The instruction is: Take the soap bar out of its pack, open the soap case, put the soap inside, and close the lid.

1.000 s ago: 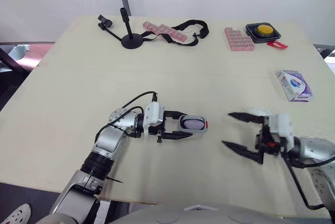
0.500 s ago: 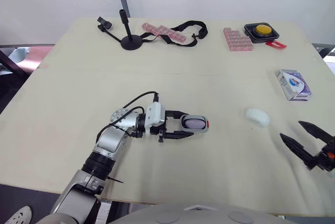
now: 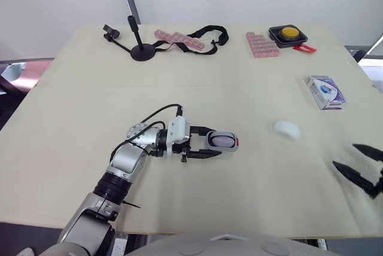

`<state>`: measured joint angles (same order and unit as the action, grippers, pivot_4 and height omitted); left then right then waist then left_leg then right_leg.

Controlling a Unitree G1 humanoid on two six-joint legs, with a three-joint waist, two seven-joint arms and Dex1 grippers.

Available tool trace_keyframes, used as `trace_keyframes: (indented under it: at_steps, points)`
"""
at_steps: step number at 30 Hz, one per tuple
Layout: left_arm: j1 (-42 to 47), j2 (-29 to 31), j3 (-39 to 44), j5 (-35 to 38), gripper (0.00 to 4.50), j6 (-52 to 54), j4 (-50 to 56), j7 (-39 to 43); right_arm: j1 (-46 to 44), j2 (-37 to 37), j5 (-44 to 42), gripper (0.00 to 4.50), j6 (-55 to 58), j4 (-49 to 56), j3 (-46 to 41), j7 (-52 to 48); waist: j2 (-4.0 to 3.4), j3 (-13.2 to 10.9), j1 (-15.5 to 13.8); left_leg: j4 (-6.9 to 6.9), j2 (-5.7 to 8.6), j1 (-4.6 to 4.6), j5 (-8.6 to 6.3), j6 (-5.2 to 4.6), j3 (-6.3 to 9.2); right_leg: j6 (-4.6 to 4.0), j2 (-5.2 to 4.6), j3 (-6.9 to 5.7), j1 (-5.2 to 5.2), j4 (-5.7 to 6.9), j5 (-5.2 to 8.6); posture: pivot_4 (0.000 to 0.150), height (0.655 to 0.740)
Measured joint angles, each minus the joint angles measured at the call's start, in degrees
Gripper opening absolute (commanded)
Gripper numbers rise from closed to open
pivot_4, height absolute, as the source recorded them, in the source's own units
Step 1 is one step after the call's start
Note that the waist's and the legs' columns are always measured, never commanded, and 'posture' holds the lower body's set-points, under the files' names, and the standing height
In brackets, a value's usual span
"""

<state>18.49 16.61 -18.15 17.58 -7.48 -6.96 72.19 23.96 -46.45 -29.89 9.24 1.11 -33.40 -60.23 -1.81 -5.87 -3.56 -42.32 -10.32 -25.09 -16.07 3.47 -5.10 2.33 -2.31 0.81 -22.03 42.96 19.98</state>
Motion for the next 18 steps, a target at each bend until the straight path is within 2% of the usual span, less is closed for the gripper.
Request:
trace_keyframes:
  at_steps: [4, 8, 14, 18]
  points:
    - [-0.09, 0.0, -0.05, 0.15, 1.91, 0.61, 0.31, -0.22, -6.95, -6.95, -1.0, 4.47, 12.58, 5.41, 5.72, 0.71, -0.03, 0.02, -0.15, 0.0, -0.01, 0.08, -0.01, -0.05, 0.05, 0.01, 0.02, -0.05, 0.02, -0.05, 0.0, 0.15, 0.7096]
    - [-0.22, -0.15, -0.38, 0.16, 1.91, 1.16, 0.81, -1.0, -15.08, -10.58, -1.57, 4.47, 22.62, 9.23, 11.69, 2.44, -0.04, 0.03, -0.88, -0.02, -0.01, 0.08, 0.0, -0.06, 0.12, 0.01, 0.01, -0.12, 0.01, -0.05, 0.0, 0.15, 0.7096]
    - [-0.17, -0.2, -0.48, 0.19, 1.91, 1.79, 1.14, -1.78, -25.81, -12.35, -0.46, 4.47, 29.88, 9.74, 21.47, 2.87, -0.05, 0.03, -1.14, -0.06, -0.01, -0.06, -0.01, -0.08, 0.11, 0.0, -0.01, -0.17, -0.04, -0.05, 0.0, 0.15, 0.7096]
    - [-0.12, -0.31, -0.51, 0.19, 1.91, 2.03, 1.21, -2.19, -29.23, -12.45, 1.39, 4.47, 32.12, 8.24, 25.37, 2.9, -0.05, 0.03, -1.23, -0.1, 0.0, -0.14, -0.01, -0.08, 0.09, 0.0, -0.02, -0.18, -0.09, -0.04, 0.0, 0.15, 0.7096]
